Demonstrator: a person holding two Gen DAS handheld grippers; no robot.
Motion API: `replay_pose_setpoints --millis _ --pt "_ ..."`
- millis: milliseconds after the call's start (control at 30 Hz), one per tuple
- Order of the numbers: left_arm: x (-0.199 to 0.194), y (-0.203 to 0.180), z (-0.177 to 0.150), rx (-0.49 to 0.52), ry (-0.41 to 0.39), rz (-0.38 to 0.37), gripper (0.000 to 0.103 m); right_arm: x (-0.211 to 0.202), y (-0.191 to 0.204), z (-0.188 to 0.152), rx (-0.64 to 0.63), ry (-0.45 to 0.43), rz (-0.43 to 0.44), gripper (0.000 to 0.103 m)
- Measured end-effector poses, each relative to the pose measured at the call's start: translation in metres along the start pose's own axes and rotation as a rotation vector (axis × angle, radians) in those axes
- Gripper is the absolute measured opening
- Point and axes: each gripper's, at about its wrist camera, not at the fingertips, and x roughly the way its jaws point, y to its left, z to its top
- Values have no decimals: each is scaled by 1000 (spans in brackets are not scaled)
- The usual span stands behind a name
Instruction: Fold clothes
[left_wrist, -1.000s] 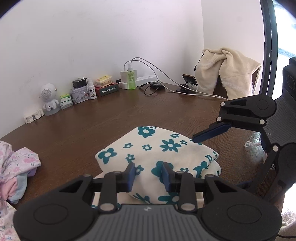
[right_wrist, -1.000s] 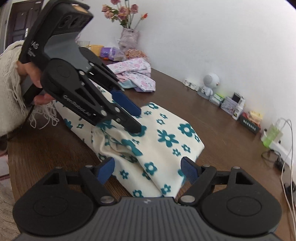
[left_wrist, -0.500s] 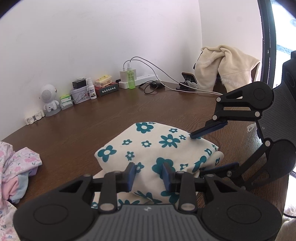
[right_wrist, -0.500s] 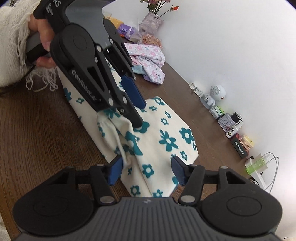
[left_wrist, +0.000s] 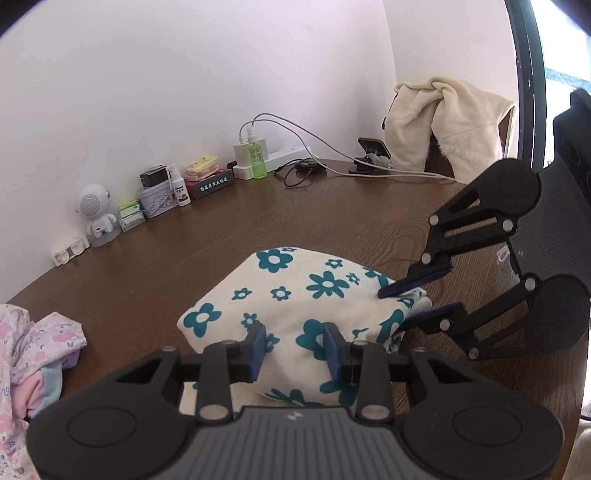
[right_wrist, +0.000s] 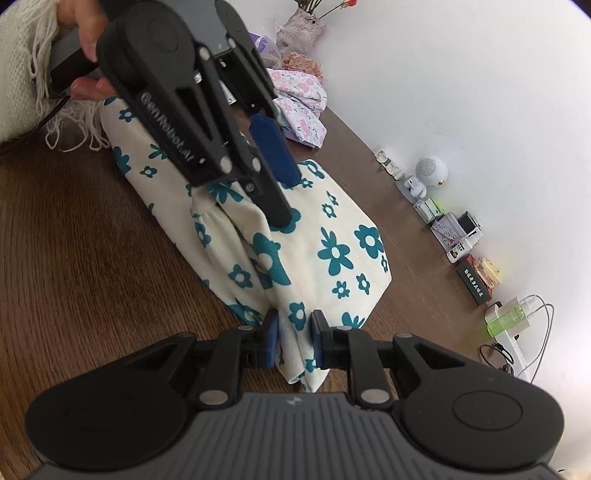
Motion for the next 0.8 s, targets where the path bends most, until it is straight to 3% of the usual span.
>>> replay_pose_setpoints --millis 67,100,200,267,433,600,800 --pt "0 2 -3 -14 -7 -4 32 -5 -14 -3 108 -15 23 41" --pt "-1 4 -4 -26 -9 -8 32 -7 -24 -6 179 -19 46 44" --pt "-2 7 -6 -39 -18 -18 32 -16 -59 -21 429 -44 153 48" --pt "-3 7 -7 -40 -19 -18 32 -19 -80 -38 615 -68 212 57" --pt "-4 9 -7 -44 -25 -21 32 -3 -111 -73 975 -79 318 58" --pt "-6 14 -10 -62 -32 -41 33 28 -112 -77 1095 -60 391 58" --pt "-9 26 -16 -101 -53 -84 33 42 -110 -69 1131 -70 468 57"
